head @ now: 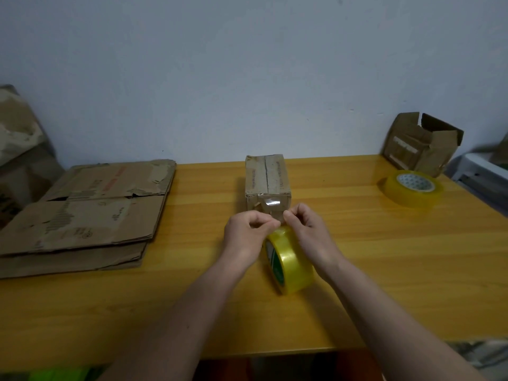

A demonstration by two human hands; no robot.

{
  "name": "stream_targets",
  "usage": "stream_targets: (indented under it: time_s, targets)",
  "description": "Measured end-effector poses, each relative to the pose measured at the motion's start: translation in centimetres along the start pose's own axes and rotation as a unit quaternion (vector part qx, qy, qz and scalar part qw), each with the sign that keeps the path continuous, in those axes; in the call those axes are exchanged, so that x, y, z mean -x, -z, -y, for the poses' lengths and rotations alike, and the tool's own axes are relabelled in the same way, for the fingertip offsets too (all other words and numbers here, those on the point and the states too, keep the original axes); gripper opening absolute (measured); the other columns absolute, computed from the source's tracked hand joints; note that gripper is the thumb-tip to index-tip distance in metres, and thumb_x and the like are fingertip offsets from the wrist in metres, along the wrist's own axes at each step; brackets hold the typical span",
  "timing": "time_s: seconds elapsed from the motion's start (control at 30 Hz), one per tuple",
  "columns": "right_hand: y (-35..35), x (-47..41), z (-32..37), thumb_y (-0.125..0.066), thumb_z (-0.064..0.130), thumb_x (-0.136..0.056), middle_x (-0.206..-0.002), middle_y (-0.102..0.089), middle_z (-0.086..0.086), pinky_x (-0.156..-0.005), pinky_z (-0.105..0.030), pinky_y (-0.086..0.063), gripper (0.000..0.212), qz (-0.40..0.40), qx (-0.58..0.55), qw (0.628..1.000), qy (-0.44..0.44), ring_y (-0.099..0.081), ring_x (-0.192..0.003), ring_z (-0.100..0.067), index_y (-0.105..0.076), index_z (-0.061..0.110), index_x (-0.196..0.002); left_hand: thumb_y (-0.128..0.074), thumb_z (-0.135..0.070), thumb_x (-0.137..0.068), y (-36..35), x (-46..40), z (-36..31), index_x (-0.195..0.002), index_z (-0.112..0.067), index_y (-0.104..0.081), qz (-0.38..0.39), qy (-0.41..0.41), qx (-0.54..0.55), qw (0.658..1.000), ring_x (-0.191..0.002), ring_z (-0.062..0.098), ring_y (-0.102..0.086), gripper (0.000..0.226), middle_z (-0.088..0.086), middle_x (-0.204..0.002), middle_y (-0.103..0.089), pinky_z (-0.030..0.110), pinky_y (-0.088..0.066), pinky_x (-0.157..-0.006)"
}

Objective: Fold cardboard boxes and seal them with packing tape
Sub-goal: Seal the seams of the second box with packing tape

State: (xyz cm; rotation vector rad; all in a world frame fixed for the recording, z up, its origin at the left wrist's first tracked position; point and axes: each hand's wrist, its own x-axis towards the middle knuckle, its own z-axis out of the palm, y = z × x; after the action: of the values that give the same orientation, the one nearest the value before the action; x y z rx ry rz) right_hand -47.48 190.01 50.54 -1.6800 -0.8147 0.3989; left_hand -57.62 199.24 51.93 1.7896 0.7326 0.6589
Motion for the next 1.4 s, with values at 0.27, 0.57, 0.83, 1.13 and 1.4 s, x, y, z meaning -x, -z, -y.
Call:
stream_targets:
  time_s: [0.27,0.57,0.83,1.13,1.4]
  targets:
    - [-0.4,0.1,0.2,-0.047,0.020,-0.099,-0.105,-0.054,0.001,-0.077,-0.024,-0.043,0.020,-0.048,0.050,0.998,-0.010,-0.056,-0.095,-0.014,-0.049,0.024,-0.118,-0.073,-0.017,-0.084,-0.5,-0.4,-0.3,-0.082,-0.017,-0.075,-0.021,0.010,0.007,1.000,-0.083,0.007,-0.064,0.003,-0.006,-0.083,-0.071,0.019,-0.050,-0.075]
    - [0.7,-0.2,-0.1,-0.059,0.013,-0.092,-0.110,-0.057,0.006,-0.084,-0.022,-0.048,0.016,0.007,0.187,0.965,0.181,-0.055,-0.100,-0.006,-0.069,0.020,-0.102,-0.073,-0.015,-0.084,-0.2,-0.4,0.1,-0.076,-0.022,-0.073,-0.015,0.016,0.021,1.000,-0.084,0.010,-0.065,0.011,-0.004,-0.083,-0.072,0.021,-0.050,-0.075]
    - [1.0,0.2,1.5,-0.065,0.027,-0.089,-0.106,-0.061,0.008,-0.078,-0.019,-0.047,0.047,0.016,0.134,0.990,0.049,-0.057,-0.095,-0.006,-0.051,0.026,-0.133,-0.074,-0.017,-0.083,0.1,-0.7,0.6,-0.069,-0.029,-0.071,-0.025,0.016,0.028,0.999,-0.087,0.013,-0.066,0.019,-0.004,-0.083,-0.072,0.025,-0.050,-0.076]
    - [3.5,2.0,2.2,-0.081,0.025,-0.074,-0.111,-0.059,-0.001,-0.080,-0.030,-0.052,0.075,0.141,0.098,0.977,-0.128,-0.058,-0.095,-0.014,-0.039,0.026,-0.135,-0.053,-0.022,-0.098,-1.0,-1.1,0.5,-0.107,-0.014,-0.073,-0.081,-0.034,-0.127,0.988,-0.102,0.014,-0.055,0.024,0.003,-0.111,-0.065,0.021,-0.038,-0.083]
    - [7.6,3.1,0.0,-0.065,0.037,-0.084,-0.126,-0.056,-0.003,-0.083,-0.036,-0.048,0.073,0.126,0.539,0.825,-0.108,-0.055,-0.115,-0.026,-0.023,0.032,-0.143,-0.037,-0.023,-0.104,-1.3,-5.3,0.4,-0.147,-0.029,-0.037,0.007,-0.110,-0.357,0.927,-0.146,0.018,-0.010,0.043,-0.007,-0.160,-0.019,0.040,-0.017,-0.118]
